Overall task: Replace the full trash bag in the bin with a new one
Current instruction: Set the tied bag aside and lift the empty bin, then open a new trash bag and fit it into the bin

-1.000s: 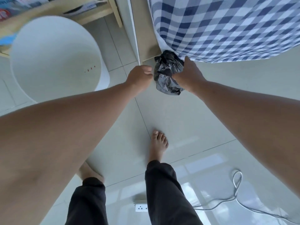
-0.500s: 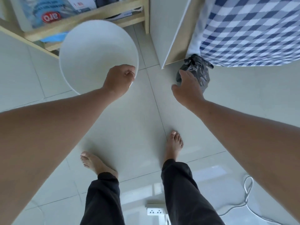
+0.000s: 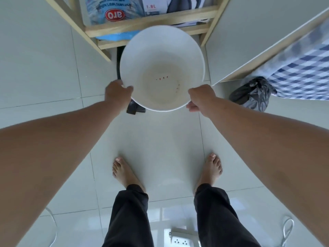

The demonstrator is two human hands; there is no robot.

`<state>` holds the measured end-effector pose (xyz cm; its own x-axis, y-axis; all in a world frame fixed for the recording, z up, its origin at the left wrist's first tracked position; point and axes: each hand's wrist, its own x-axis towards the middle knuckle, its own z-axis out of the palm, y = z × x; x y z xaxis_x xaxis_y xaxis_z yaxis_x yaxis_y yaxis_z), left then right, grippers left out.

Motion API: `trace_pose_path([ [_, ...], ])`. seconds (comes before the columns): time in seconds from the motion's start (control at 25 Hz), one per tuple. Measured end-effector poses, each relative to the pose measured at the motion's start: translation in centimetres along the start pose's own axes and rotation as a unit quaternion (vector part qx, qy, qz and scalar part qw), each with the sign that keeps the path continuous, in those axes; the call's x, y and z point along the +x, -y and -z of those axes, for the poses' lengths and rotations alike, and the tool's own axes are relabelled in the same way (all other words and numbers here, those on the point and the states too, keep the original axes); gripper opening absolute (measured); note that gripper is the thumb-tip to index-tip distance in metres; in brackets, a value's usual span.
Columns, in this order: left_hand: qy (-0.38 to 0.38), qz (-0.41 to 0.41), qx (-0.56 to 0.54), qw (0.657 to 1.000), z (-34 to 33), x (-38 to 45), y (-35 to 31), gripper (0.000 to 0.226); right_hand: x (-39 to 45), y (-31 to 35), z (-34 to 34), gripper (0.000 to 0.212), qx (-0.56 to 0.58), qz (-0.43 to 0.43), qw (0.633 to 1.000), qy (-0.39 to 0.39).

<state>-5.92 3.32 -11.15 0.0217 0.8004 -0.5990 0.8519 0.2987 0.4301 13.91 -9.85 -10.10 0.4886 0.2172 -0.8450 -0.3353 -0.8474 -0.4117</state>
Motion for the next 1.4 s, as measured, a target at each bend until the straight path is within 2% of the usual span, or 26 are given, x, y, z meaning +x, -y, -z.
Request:
trace_pose_path([
  [0.08, 0.011, -0.006, -0.066, 0.998, -0.3, 0.2, 0.4, 0.027, 0.9, -0.1, -0.3, 0.013, 0.013, -0.015, 1.0, -0.016],
  [0.2, 0.013, -0.029, -0.096, 0.995, -1.1, -0.1, -0.1, 0.014, 2.1, -0.2, 0.8, 0.02, 0.044, -0.022, 0.997, -0.052],
  [0.32, 0.044, 0.001, -0.125, 0.991, -2.4, -1.2, -1.1, 0.028, 2.9, -1.1, 2.9, 0.031, 0.015, -0.035, 0.997, -0.072],
  [0.44, 0.088, 0.033, -0.125, 0.988, -4.2, -2.4, -0.3, 0.012, 2.7, -2.7, 4.9, 0.029, -0.016, -0.027, 0.997, -0.074],
  [0.6, 0.131, 0.044, -0.18, 0.974, -5.1, -2.8, 0.3, 0.018, 2.0, -4.4, 6.2, 0.013, 0.087, -0.014, 0.994, -0.07],
  [0.68, 0.167, 0.042, -0.176, 0.969, -4.7, -2.9, 0.6, 0.026, 0.7, -5.5, 6.1, 0.014, 0.139, -0.025, 0.989, -0.032],
  [0.76, 0.204, 0.054, -0.146, 0.967, -3.9, -2.9, 1.6, 0.036, -0.9, -7.4, 5.1, 0.014, 0.13, -0.022, 0.991, 0.003],
  [0.92, 0.209, 0.081, -0.116, 0.968, -1.6, -1.9, 4.8, 0.03, -2.6, -10.6, 0.1, 0.018, 0.055, -0.045, 0.997, 0.021],
  [1.08, 0.2, 0.086, -0.102, 0.971, 0.3, 1.7, 9.5, 0.022, -1.1, -10.4, -7.9, 0.023, -0.028, -0.027, 0.998, 0.047],
  [1.4, 0.183, 0.107, -0.125, 0.969, -3.9, 13.1, 17.3, 0.02, 9.3, -7.2, -22.5, 0.046, -0.185, 0.117, 0.974, 0.059],
])
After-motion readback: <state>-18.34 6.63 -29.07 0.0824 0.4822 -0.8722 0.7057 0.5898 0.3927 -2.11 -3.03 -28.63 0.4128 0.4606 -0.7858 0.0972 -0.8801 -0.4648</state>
